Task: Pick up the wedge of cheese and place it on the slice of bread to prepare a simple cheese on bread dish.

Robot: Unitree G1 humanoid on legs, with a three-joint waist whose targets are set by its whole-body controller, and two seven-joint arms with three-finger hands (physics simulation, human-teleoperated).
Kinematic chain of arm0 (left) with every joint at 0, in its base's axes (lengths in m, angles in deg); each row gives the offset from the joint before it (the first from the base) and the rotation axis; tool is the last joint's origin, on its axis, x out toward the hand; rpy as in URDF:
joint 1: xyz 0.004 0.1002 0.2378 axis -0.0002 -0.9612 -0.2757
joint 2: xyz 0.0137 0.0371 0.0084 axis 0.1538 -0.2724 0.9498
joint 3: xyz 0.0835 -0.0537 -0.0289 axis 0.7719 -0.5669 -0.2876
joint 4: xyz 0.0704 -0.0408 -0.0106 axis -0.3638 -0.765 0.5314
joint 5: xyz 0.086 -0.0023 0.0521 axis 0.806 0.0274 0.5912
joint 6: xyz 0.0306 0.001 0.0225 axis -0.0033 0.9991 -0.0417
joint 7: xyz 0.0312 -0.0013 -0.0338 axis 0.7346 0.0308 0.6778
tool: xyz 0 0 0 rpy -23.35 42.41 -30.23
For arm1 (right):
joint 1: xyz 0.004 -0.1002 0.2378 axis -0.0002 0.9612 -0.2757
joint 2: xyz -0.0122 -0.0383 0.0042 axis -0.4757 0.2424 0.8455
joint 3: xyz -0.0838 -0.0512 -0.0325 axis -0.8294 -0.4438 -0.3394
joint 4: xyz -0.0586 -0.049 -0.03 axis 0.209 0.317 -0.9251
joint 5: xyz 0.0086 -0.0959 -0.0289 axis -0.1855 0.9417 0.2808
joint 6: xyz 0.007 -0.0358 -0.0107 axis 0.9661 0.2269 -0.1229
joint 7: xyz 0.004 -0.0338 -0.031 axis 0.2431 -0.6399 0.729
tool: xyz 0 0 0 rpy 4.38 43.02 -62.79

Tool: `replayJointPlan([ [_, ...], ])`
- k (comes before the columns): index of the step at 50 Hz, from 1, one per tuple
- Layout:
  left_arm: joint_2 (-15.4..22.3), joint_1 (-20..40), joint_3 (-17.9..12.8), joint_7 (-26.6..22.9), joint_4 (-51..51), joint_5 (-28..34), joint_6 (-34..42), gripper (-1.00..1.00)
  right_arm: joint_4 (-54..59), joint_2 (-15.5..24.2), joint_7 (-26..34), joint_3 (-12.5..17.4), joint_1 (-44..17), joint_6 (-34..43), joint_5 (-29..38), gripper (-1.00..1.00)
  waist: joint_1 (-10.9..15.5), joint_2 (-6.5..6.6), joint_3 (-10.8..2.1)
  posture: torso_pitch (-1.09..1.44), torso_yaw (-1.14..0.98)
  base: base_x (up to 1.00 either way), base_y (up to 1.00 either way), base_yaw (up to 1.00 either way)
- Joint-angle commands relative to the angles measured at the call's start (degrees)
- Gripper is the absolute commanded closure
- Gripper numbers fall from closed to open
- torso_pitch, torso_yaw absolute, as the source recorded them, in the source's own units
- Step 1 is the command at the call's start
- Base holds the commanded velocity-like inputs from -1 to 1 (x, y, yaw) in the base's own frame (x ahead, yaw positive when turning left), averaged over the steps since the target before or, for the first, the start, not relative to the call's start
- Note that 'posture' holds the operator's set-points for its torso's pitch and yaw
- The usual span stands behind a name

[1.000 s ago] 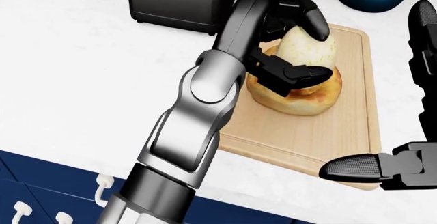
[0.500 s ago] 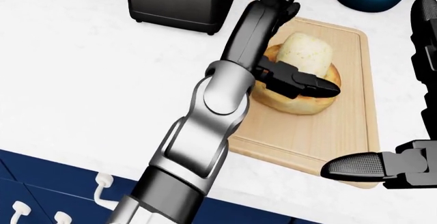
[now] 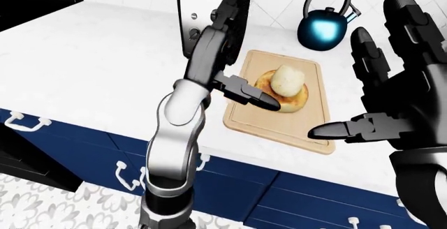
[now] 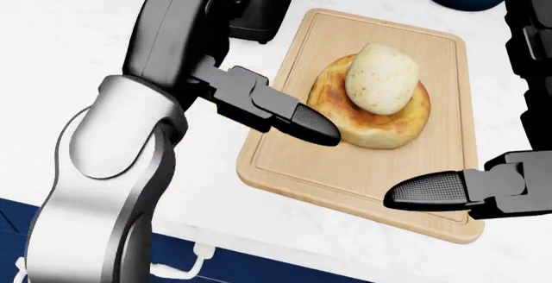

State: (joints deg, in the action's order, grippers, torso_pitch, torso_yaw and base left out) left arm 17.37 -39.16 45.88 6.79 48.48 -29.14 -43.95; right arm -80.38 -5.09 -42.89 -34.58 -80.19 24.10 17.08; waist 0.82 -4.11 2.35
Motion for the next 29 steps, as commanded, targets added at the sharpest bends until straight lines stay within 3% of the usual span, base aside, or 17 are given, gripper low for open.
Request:
replayJointPlan([
  [1,1.17,1.34,-1.42,0.26,5.02,-1.73,1.59,-1.00,-0.68,1.13,-0.70,2.21,-0.85,-1.38,-0.66,-1.00,-0.04,-0.11,-1.32,0.00,0.00,0.00,0.00,0.00],
  [6,8.60,0.10,-9.72,2.11,12.30,-9.32,6.39,-1.00,-0.68,3.50,-2.38,3.28,-0.09,-2.76,-3.36,-1.00,-0.06,0.27,-1.01,0.00,0.00,0.00,0.00,0.00],
  [9,13.10,-2.65,-13.02,3.51,14.93,-14.29,7.01,-1.00,-0.68,4.08,-2.69,3.54,0.16,-2.96,-3.72,-1.00,-0.19,0.69,-0.88,0.00,0.00,0.00,0.00,0.00],
  [11,15.24,-6.30,-13.54,4.02,15.25,-15.94,4.60,-1.00,-0.68,5.00,-3.01,4.03,0.33,-3.30,-4.40,-1.00,-0.20,0.90,-0.81,0.00,0.00,0.00,0.00,0.00],
  [17,20.65,-10.40,-21.28,7.40,18.08,-23.85,4.68,-1.00,-0.68,9.83,-6.81,7.25,0.30,-4.80,-11.21,-1.00,-0.03,1.21,-0.78,0.00,0.00,0.00,0.00,0.00],
  [24,24.62,-17.24,-25.38,9.57,17.17,-28.84,-0.57,-1.00,-0.68,14.47,-9.85,10.51,1.40,-7.34,-17.00,-1.00,-0.04,1.43,-0.32,0.00,0.00,0.00,0.00,0.00],
  [29,27.79,-17.39,-29.11,13.29,21.65,-31.53,3.43,-1.00,-0.68,18.64,-11.61,14.72,3.99,-10.71,-21.66,-1.00,-0.08,1.51,-0.19,0.00,0.00,0.00,0.00,0.00],
])
